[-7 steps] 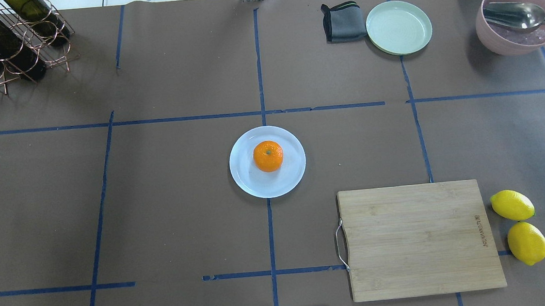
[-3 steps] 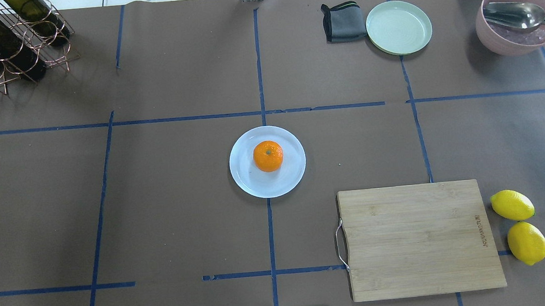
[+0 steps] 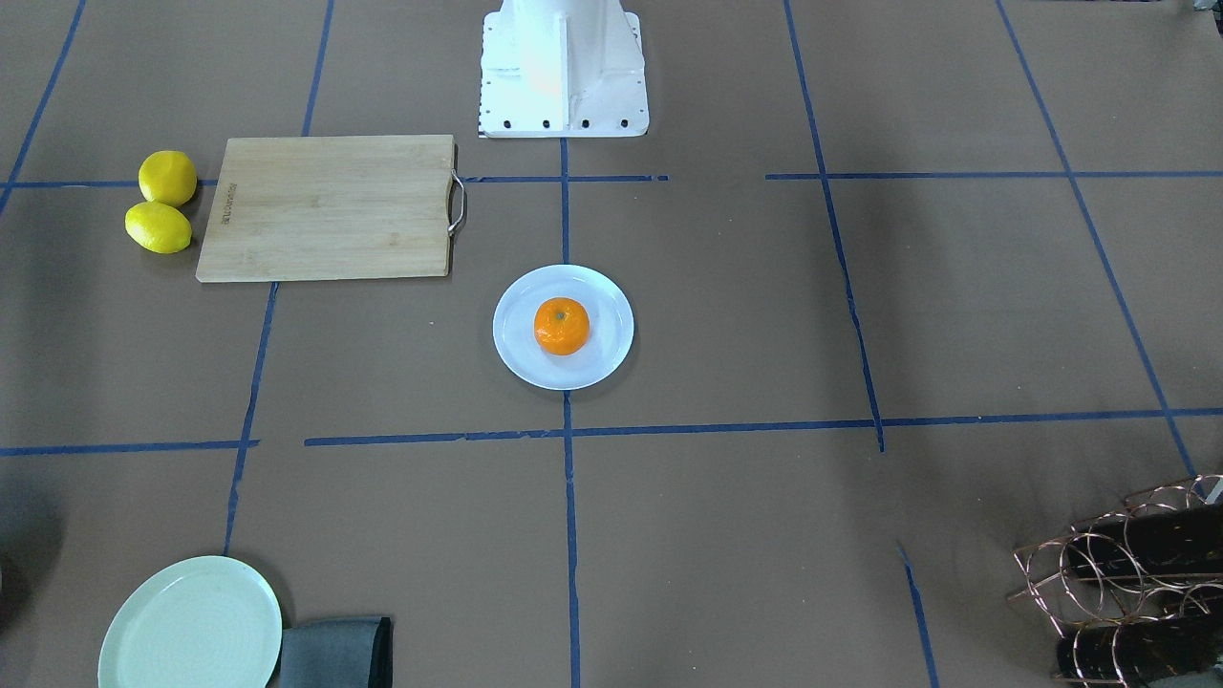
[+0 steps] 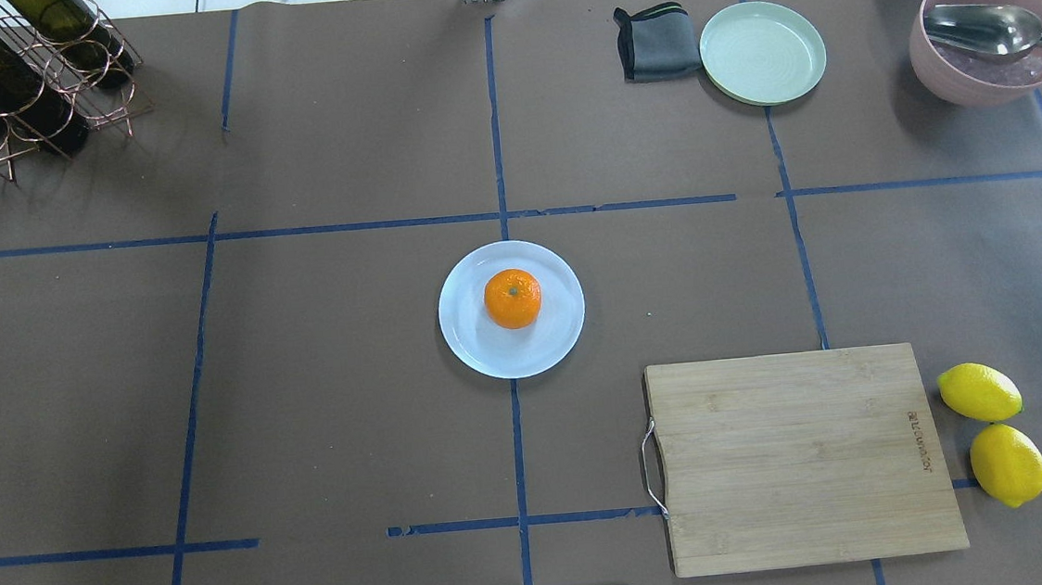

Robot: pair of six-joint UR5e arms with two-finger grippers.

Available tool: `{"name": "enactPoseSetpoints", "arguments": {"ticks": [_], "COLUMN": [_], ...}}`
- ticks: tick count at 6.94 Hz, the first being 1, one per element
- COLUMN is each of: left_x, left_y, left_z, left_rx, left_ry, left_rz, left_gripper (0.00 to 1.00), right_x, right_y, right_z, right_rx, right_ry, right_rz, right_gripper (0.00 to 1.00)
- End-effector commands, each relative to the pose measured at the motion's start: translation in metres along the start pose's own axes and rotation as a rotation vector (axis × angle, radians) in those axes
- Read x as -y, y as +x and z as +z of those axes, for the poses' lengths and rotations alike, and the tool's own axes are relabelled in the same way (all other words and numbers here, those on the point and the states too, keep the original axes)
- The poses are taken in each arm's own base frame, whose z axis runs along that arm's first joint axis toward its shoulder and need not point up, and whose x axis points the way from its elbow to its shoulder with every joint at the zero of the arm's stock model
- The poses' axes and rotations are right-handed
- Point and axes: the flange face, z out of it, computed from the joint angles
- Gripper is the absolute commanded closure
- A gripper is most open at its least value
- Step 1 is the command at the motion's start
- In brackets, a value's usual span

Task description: Pick orange to plate

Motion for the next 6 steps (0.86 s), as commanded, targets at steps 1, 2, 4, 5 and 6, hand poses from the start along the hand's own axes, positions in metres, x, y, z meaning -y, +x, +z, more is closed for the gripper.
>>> {"name": "enactPoseSetpoints", "arguments": {"ticks": [1,2,4,5,6], "left_x": [-0.0039,0.0015,0.0032,0.003,0.0044], "left_y": [-0.0009,-0.0005,0.0,0.0019,0.0044], "left_z": [0.0066,0.0056,0.0042,0.0027,0.0011], "left_rx": [-0.055,-0.058,-0.05,-0.053,-0.053], "left_ry": [-0.008,-0.007,0.0,0.004,0.007], "left_rz": [-0.02,-0.07,-0.125,-0.121,-0.116], "left_gripper": [0.0,0.0,0.0,0.0,0.0], "right_x": [-0.0088,-0.0082,-0.0088,-0.0089,-0.0083], "right_y": [-0.0018,-0.002,-0.0021,-0.0033,-0.0039], "right_z": [-0.0006,-0.0011,-0.0011,-0.0021,-0.0027], "right_rx": [0.0,-0.003,-0.002,0.0,0.0], "right_ry": [0.002,0.003,0.003,0.006,0.007], "right_rz": [-0.001,-0.001,0.0,-0.001,-0.004], "right_gripper": [0.0,0.0,0.0,0.0,0.0]}}
